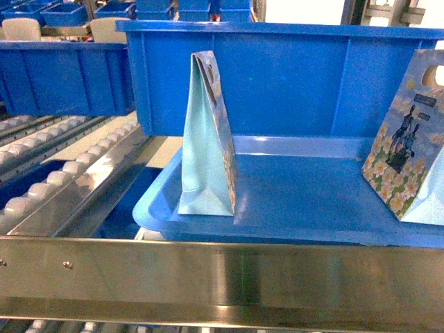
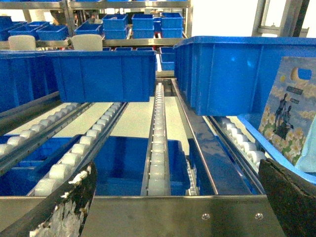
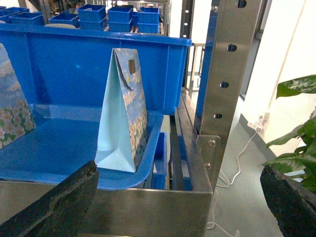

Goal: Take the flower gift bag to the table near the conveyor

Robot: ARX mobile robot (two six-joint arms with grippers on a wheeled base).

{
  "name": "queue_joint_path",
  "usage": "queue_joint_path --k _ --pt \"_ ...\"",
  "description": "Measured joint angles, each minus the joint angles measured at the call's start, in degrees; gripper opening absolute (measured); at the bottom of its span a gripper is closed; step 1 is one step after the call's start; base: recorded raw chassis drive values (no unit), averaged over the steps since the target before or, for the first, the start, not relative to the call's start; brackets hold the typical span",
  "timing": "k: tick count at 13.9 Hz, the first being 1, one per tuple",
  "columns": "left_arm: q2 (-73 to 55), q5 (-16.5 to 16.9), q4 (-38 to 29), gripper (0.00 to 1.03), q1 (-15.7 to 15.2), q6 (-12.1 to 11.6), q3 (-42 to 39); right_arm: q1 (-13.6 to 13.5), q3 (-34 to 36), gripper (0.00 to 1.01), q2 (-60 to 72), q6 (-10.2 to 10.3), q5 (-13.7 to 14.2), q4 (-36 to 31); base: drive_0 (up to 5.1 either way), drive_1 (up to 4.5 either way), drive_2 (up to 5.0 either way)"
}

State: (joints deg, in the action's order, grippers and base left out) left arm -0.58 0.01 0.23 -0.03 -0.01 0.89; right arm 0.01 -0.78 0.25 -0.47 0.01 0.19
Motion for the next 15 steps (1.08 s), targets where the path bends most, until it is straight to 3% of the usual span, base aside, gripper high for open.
queue_joint_path --k 15 --pt "0.0 0.0 0.0 0.98 0.0 0.0 0.0 0.0 0.0 0.98 0.0 0.0 0.0 0.0 0.0 0.0 0.0"
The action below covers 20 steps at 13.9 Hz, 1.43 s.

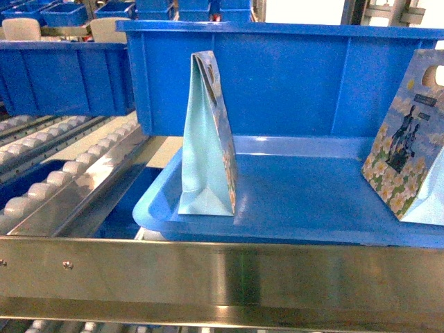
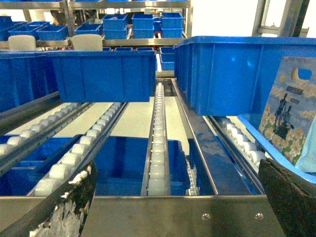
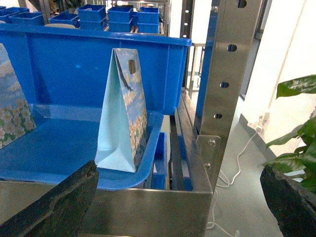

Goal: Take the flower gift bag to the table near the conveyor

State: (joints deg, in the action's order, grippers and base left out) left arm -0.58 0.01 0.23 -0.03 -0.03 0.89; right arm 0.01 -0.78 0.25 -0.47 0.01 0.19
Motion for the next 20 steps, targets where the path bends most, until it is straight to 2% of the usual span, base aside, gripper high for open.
queue_joint_path --k 2,3,4,5,6,8,9,11,15,20 --pt "0.0 0.0 0.0 0.98 0.0 0.0 0.0 0.0 0.0 0.98 0.0 0.0 0.0 0.0 0.0 0.0 0.0" --pt "-3.3 0.2 -5.1 0.98 2.5 0.1 0.0 0.0 0.0 0.98 4.5 0.0 -0.3 -5.9 0.0 0.0 0.0" --pt "-9.9 1.3 -12.2 0.98 1.7 0.1 0.0 -0.3 0.0 0.98 13.2 0.0 -0.4 -15.1 0.0 0.0 0.0" --pt "-13.5 2.2 -16.2 0.98 1.1 0.0 0.0 -1.2 0.0 0.98 17.8 -0.1 0.2 -20.2 0.0 0.0 0.0" --pt "-20.9 3.1 -24.1 0.98 1.0 0.0 0.1 -3.1 -0.3 0.98 26.3 -0.4 0.8 -28.4 0.0 0.0 0.0" --pt "-36.9 3.0 -38.4 0.98 3.6 -0.4 3.5 -4.5 -3.4 0.98 39.7 -0.7 2.1 -40.2 0.0 0.0 0.0" --pt "-44.8 3.0 -45.1 0.98 5.0 -0.5 7.8 -5.0 -6.2 0.98 45.3 -1.1 3.6 -44.8 0.0 0.0 0.0" --pt "-50.4 3.0 -48.6 0.98 5.5 -0.8 11.3 -5.3 -8.1 0.98 48.1 -1.1 4.5 -45.5 0.0 0.0 0.0" --pt "-50.7 2.9 -48.2 0.98 5.5 -1.5 10.5 -5.3 -7.9 0.98 48.0 -1.2 4.7 -45.2 0.0 0.0 0.0" --pt "-50.7 2.9 -48.1 0.98 5.5 -1.5 10.5 -6.5 -9.3 0.98 51.0 -2.0 5.1 -45.8 0.0 0.0 0.0"
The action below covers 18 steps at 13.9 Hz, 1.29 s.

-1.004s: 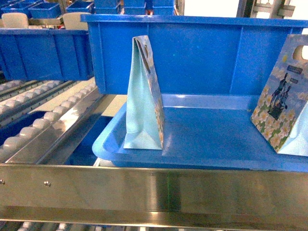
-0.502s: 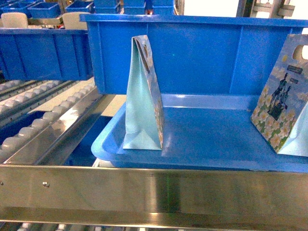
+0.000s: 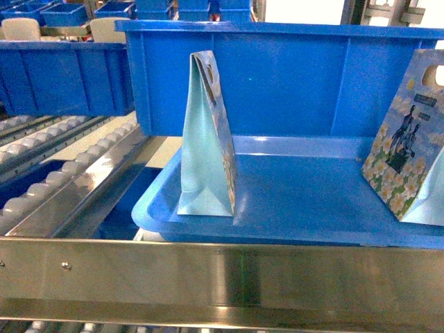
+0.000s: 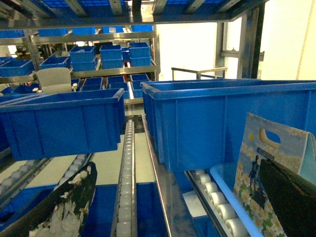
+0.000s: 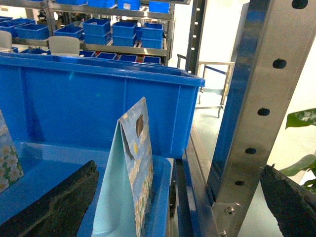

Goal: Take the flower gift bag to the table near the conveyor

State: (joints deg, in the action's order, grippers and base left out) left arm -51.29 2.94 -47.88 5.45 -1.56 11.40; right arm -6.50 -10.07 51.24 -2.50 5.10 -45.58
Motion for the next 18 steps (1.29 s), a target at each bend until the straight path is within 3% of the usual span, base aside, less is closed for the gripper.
queue_joint_path --k 5,9,15,16,18 --pt "0.0 0.0 0.0 0.98 0.0 0.0 0.0 -2.3 -7.3 0.98 9.0 0.2 1.3 -4.3 0.0 0.0 0.0" --pt "0.0 0.0 0.0 0.98 0.0 0.0 0.0 -1.6 -14.8 0.98 18.8 4.5 -1.7 -3.9 0.0 0.0 0.0" --pt "0.0 0.0 0.0 0.98 0.0 0.0 0.0 -0.1 -24.3 0.98 29.3 6.1 -4.5 -0.3 0.0 0.0 0.0" --pt "0.0 0.0 0.0 0.98 0.0 0.0 0.0 0.2 -27.4 0.98 33.7 8.1 -8.3 1.9 0.0 0.0 0.0" --pt "0.0 0.0 0.0 0.98 0.0 0.0 0.0 0.1 -27.4 0.98 35.4 8.0 -8.6 2.8 0.0 0.0 0.0"
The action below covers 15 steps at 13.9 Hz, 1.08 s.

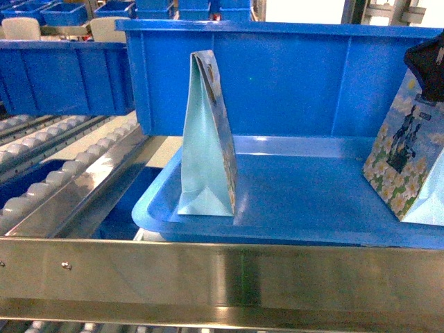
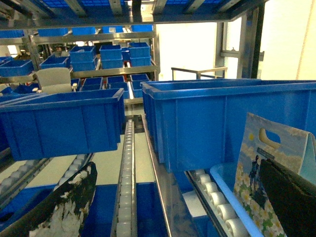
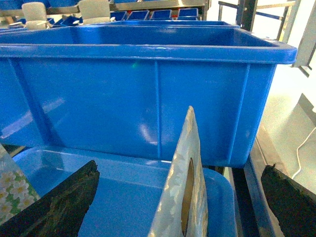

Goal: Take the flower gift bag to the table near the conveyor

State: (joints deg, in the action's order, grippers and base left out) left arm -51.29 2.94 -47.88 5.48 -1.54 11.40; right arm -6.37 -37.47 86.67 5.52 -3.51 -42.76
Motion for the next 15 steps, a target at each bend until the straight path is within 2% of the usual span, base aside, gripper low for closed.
queue_joint_path --k 5,6,7,8,11,12,15 --pt "0.0 0.0 0.0 0.98 0.0 0.0 0.0 -0.8 0.2 0.97 1.2 -0.5 -1.2 -0.7 0.0 0.0 0.0" --pt "0.0 0.0 0.0 0.98 0.0 0.0 0.0 -0.9 0.4 0.88 1.4 -0.4 -1.4 -1.0 0.0 0.0 0.0" --pt "0.0 0.0 0.0 0.98 0.0 0.0 0.0 -1.2 0.9 0.62 1.4 -0.4 -1.7 -2.0 0.0 0.0 0.0" --pt "0.0 0.0 0.0 0.98 0.0 0.0 0.0 -1.7 1.0 0.51 1.3 -0.6 -1.5 -2.1 0.0 0.0 0.0" --pt "0.0 0.0 0.0 0.98 0.0 0.0 0.0 -3.1 2.8 0.07 -0.4 -0.4 -1.5 -3.1 0.0 0.0 0.0" --pt "0.0 0.0 0.0 0.98 0.0 0.0 0.0 -3.1 3.5 0.02 -0.6 -0.5 -1.5 -3.8 0.0 0.0 0.0" --pt "0.0 0.0 0.0 0.98 0.0 0.0 0.0 -3.4 4.8 0.02 -1.6 -0.6 -0.5 -5.1 0.0 0.0 0.0"
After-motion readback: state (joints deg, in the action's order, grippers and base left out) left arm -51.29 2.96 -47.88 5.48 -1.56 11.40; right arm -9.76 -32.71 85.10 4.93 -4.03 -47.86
